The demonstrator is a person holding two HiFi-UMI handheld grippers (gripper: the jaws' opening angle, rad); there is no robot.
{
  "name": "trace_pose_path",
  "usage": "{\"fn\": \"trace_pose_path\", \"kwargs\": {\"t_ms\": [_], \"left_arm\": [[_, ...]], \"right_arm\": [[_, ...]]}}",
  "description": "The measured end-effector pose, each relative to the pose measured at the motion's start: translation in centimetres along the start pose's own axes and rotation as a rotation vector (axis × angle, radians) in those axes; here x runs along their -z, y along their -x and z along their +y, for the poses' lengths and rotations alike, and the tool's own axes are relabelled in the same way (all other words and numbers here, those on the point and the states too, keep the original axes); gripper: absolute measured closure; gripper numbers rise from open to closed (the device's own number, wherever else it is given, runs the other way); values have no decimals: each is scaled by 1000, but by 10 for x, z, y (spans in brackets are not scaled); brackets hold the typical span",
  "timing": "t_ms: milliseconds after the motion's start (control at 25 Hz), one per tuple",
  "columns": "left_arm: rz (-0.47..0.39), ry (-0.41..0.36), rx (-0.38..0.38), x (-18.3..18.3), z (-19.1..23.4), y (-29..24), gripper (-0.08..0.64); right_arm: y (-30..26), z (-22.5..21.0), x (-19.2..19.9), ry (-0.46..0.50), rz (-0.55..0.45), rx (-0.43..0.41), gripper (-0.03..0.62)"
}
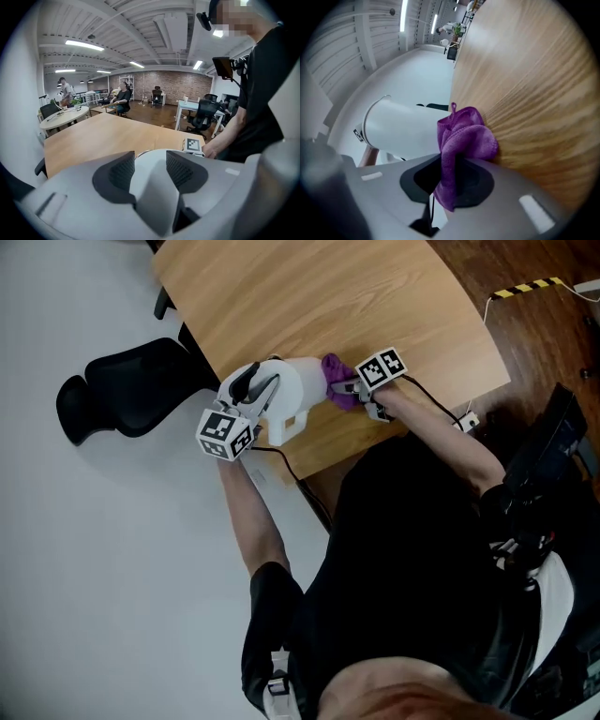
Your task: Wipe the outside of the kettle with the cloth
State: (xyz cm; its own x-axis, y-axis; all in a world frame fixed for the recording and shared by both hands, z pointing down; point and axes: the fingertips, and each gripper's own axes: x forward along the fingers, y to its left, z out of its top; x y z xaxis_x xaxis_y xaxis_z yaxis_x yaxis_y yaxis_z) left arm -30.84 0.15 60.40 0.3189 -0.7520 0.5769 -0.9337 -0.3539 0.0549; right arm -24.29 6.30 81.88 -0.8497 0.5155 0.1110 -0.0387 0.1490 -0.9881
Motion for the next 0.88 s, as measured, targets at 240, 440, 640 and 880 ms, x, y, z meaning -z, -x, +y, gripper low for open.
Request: {"fn": "trace_pose_path", "kwargs": {"t_ms": [240,440,640,880], "left_arm": [[-94,264,-383,-5,26,35,406],[-42,353,-418,20,16,31,387],[-3,312,-399,22,6,25,400],[-22,311,-377,30,12,32,400]], "right_arm": [[60,179,-60,335,-268,-443,535],[53,234,-49,543,-234,-598,537],[38,136,-45,280,-269,-514,538],[-1,2,-35,0,-93,22,538]]}}
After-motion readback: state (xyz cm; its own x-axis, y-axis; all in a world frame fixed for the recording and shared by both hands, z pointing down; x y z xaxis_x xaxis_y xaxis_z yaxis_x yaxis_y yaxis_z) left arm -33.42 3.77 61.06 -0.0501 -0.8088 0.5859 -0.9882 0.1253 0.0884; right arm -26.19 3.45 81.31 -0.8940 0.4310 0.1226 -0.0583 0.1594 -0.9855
